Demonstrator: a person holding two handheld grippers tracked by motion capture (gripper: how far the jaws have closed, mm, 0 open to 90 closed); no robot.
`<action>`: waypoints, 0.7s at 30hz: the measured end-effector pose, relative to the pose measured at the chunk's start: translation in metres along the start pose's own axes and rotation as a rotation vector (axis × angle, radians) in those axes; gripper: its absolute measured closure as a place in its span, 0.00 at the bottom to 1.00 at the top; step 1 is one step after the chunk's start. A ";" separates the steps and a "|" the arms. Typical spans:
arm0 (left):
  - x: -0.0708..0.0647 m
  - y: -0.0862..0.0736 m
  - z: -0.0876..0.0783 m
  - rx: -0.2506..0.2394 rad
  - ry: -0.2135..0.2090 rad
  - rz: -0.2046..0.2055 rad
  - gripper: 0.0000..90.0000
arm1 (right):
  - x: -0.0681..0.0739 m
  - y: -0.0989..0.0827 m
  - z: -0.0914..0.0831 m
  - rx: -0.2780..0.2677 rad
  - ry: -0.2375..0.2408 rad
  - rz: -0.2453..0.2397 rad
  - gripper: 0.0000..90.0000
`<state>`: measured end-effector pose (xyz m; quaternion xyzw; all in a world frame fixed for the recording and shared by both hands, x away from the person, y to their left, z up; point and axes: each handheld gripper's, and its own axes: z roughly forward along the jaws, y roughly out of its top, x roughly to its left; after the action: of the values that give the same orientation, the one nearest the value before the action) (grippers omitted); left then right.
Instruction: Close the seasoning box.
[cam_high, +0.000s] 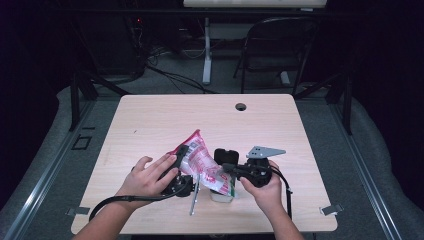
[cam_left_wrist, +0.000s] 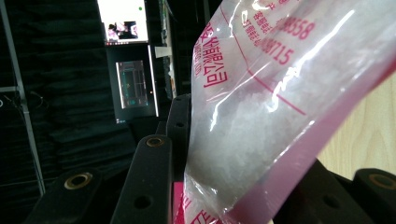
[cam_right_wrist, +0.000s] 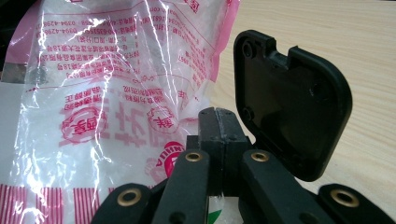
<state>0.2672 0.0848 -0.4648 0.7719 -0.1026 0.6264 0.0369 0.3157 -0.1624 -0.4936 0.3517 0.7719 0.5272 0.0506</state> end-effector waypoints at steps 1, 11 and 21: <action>0.000 0.000 0.000 -0.001 0.000 -0.002 0.79 | 0.000 0.000 0.000 -0.003 0.000 0.002 1.00; 0.001 0.000 0.000 -0.001 -0.003 -0.007 0.79 | 0.000 0.000 0.000 -0.008 0.003 0.007 1.00; 0.002 0.001 -0.001 -0.005 0.005 -0.005 0.79 | 0.000 0.000 0.000 -0.016 0.004 0.012 1.00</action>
<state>0.2668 0.0837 -0.4629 0.7705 -0.1020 0.6280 0.0406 0.3154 -0.1620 -0.4935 0.3548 0.7657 0.5343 0.0486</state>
